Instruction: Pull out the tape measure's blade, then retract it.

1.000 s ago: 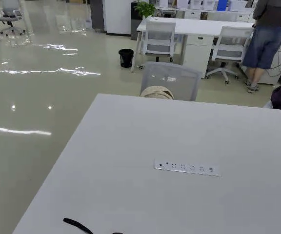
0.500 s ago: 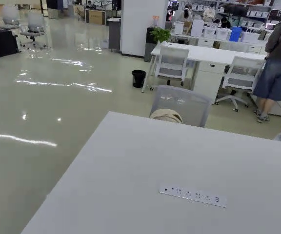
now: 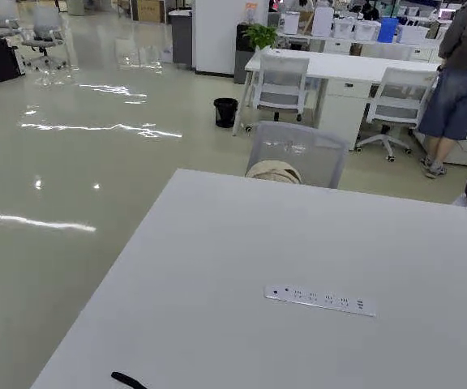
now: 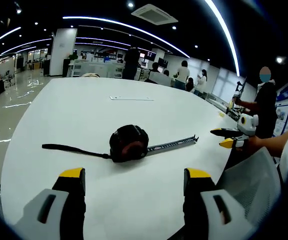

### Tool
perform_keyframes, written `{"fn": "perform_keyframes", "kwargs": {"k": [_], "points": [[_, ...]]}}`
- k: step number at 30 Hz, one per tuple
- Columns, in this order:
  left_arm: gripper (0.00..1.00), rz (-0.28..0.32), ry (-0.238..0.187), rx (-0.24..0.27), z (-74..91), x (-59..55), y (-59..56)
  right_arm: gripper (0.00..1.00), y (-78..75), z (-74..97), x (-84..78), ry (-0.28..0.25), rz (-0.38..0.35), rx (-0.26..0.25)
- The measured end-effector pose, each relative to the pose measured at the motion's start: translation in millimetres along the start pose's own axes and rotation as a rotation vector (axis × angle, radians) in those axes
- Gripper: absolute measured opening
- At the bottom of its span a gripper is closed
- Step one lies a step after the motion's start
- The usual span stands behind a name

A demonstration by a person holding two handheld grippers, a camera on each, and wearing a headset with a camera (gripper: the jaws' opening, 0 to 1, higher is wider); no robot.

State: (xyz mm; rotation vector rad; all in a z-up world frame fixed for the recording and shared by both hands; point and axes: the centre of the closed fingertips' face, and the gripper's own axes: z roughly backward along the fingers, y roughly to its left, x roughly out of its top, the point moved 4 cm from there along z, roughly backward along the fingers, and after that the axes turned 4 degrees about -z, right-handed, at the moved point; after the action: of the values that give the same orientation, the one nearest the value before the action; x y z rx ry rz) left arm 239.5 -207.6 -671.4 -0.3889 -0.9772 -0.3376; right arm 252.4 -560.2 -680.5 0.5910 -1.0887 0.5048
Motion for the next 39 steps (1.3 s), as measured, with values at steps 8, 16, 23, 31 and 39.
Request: {"fn": "perform_keyframes", "kwargs": {"k": [8,16,23,31,39], "points": [[0.79,0.001,0.005,0.011,-0.8,-0.2,3.0,0.59,-0.4,-1.4,-1.0,0.005,0.004,0.009],[0.80,0.008,0.015,0.013,-6.7,-0.6,5.6,0.59,0.1,-6.0,1.9,-0.003,0.009,0.007],[0.80,0.011,0.028,0.013,-15.5,1.7,2.0,0.59,-7.8,-5.9,3.7,0.000,0.012,0.000],[0.81,0.040,0.039,0.009,-36.2,2.9,-3.5,0.58,-17.4,-7.7,5.2,0.003,0.009,-0.001],[0.81,0.047,0.041,0.013,-51.8,3.8,-10.0,0.58,-21.9,-7.2,5.0,0.005,0.006,-0.006]]}}
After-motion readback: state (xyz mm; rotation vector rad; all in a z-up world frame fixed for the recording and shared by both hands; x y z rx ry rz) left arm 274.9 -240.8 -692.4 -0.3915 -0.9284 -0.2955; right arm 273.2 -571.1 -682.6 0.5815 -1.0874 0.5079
